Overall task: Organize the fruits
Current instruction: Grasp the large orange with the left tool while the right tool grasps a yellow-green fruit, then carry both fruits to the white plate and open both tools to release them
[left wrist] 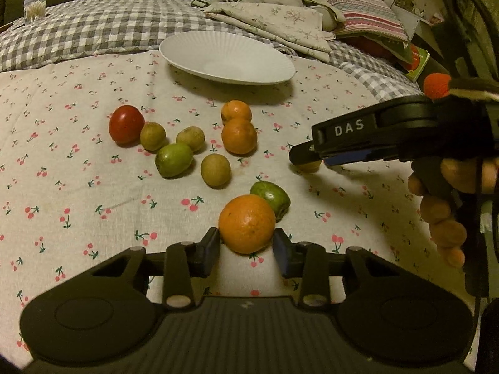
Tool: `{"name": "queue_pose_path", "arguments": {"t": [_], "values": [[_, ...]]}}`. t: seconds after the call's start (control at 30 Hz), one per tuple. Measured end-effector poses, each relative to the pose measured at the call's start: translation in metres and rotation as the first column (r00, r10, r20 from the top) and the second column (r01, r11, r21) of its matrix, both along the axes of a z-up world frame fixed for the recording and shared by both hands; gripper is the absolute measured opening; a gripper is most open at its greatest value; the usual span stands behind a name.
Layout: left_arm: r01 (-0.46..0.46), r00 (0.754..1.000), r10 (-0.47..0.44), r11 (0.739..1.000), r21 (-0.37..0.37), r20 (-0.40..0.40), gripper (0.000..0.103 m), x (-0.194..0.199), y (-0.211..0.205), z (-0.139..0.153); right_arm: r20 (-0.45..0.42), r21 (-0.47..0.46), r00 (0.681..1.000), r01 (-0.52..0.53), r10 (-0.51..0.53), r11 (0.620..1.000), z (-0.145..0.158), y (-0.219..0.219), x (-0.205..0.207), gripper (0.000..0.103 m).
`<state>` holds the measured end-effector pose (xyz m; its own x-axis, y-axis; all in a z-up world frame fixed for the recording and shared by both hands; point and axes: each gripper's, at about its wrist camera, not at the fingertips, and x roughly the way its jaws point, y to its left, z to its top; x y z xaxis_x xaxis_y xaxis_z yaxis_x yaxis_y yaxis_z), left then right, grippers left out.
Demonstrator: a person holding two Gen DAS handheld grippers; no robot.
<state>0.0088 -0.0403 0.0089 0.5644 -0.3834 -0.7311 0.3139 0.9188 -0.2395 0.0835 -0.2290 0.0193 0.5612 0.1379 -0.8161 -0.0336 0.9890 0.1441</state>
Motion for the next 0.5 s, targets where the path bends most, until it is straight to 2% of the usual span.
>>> {"name": "queue_pose_path", "arguments": {"t": [0.13,0.17,0.5], "values": [[0.0,1.0,0.0,1.0,-0.004,0.001,0.035,-0.0009,0.001,0.0002,-0.004,-0.004,1.0,-0.002,0.002,1.0,-0.0037,0.0007,0.0027,0.035],[-0.001,1.0,0.001,1.0,-0.005,0.001,0.035,-0.0005,0.0011,0.0005,-0.006,-0.004,1.0,-0.006,0.006,1.0,-0.0045,0.0012,0.0028,0.028],[-0.015,1.0,0.015,1.0,-0.017,0.004,0.034,-0.0025,0.0055,0.0058,0.01,0.023,1.0,0.008,-0.008,1.0,0.0022,-0.0009,0.0004,0.027]]}}
